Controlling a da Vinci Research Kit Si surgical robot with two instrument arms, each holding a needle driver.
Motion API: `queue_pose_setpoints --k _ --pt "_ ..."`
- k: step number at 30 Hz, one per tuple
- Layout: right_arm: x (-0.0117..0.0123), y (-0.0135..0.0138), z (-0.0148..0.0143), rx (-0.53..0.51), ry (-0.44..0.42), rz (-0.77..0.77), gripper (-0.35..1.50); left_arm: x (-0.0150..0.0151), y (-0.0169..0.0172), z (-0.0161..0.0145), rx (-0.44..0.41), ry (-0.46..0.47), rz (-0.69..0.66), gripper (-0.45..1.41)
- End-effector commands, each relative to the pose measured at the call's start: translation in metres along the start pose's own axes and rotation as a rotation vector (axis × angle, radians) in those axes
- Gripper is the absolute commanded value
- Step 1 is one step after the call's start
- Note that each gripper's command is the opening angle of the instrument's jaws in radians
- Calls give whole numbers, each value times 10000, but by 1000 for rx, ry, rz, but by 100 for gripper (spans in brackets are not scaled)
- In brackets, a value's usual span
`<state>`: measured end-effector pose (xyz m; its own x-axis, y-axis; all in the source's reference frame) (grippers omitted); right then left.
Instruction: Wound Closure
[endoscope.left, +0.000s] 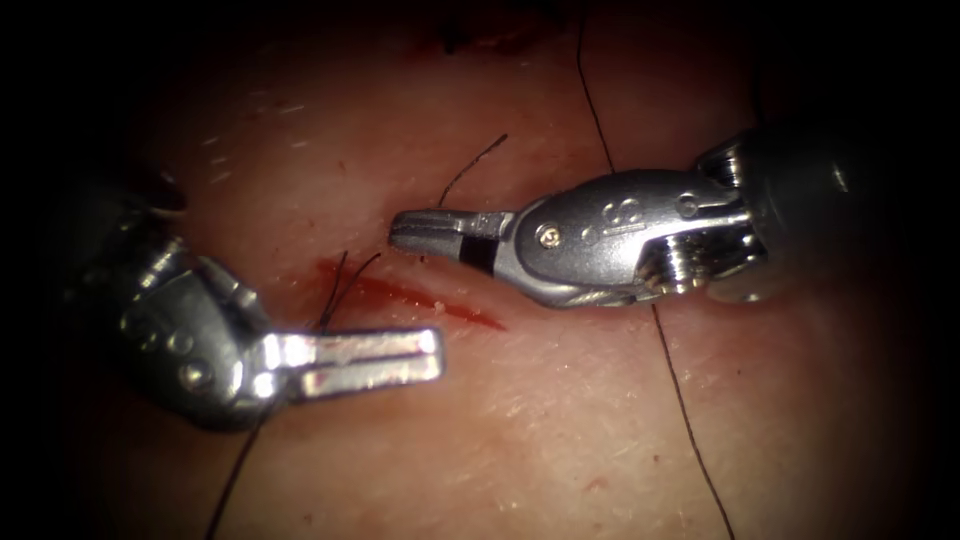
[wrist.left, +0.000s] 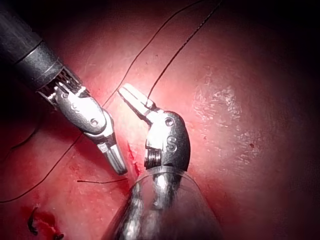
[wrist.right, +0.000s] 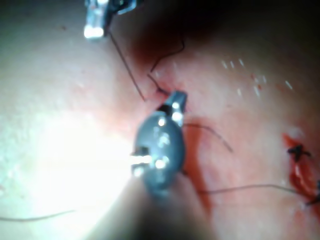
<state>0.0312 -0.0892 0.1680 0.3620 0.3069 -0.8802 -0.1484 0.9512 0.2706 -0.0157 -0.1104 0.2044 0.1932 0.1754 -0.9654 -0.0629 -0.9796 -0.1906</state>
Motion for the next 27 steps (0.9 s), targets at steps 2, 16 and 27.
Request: queue_pose_setpoints --k 2,16,27 --pt "6 -19 21 19 7 -1 -35 -6 10 7 8 -1 -11 -45" --pt "-16 -50 77 221 58 -32 -35 -45 -34 -7 44 28 -52 -45" --pt "-28 -80 73 383 215 -4 -35 -108 -49 -36 77 5 -40 -45"
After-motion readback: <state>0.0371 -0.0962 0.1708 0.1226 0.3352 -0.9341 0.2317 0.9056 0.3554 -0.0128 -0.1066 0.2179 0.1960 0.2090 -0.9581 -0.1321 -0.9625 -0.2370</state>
